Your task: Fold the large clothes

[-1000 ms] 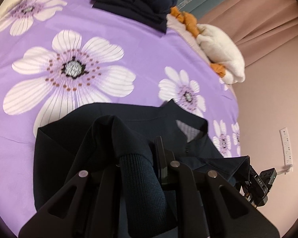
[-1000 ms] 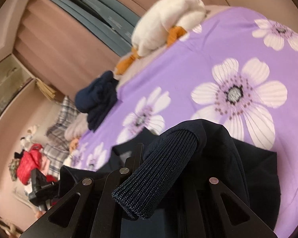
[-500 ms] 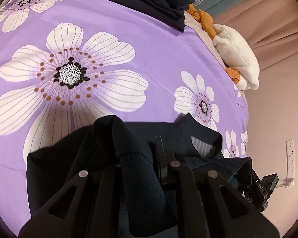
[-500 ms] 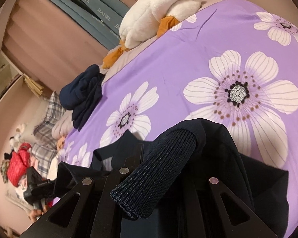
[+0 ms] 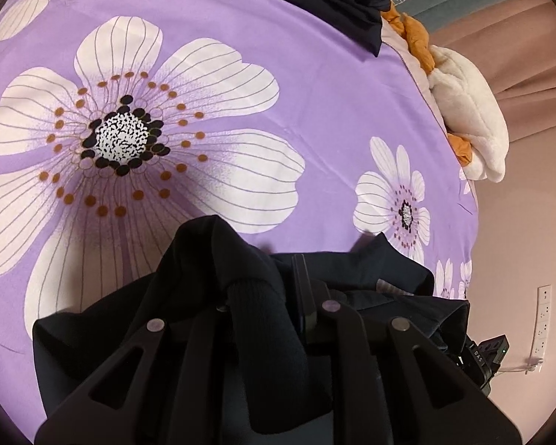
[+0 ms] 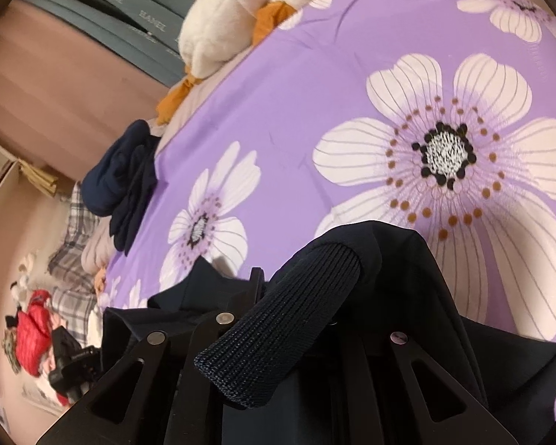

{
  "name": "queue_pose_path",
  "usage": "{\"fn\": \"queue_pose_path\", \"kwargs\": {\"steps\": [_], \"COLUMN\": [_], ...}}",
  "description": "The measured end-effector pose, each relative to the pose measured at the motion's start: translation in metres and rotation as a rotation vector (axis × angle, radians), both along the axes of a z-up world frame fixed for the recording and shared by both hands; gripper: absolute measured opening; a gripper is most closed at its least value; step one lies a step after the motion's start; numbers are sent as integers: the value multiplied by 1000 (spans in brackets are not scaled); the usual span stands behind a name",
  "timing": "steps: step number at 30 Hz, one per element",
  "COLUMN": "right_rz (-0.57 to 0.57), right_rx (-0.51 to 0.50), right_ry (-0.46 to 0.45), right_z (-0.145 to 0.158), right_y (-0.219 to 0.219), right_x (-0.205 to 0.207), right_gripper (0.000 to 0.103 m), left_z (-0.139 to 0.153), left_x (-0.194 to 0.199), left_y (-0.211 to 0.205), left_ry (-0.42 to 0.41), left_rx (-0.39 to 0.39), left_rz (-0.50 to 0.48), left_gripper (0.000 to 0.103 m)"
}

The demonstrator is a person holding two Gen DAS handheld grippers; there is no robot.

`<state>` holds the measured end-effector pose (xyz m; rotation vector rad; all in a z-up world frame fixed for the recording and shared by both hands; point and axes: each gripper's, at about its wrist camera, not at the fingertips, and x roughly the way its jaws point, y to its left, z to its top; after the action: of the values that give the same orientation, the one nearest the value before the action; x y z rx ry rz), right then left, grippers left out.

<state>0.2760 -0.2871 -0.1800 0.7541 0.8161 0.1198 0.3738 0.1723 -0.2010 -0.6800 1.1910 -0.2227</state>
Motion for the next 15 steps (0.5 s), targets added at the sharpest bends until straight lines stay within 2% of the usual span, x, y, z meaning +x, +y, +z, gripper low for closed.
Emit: {"fn": "queue_pose_path", "kwargs": {"steps": [5,10,12,15], "right_rz": [-1,-7,-9,-30], "right_rx": [18,57,79,145], "right_ry": [12,24,25,26], "right_z": [-3,-5,-7,-12], "right_y": [-3,-5,-7,-12], "right_x": [2,7,7,8], "right_gripper": [13,13,16,20], "left_z": [-2,-6,-8,-6], "left_x": [2,9,10,10], "left_y": [-1,2,7,7], "left_ry": [2,32,45,45], "left_rx": [8,-40,-70,-70], "left_rz": [-4,19,45,53], "left_gripper": [16,17,19,20]}}
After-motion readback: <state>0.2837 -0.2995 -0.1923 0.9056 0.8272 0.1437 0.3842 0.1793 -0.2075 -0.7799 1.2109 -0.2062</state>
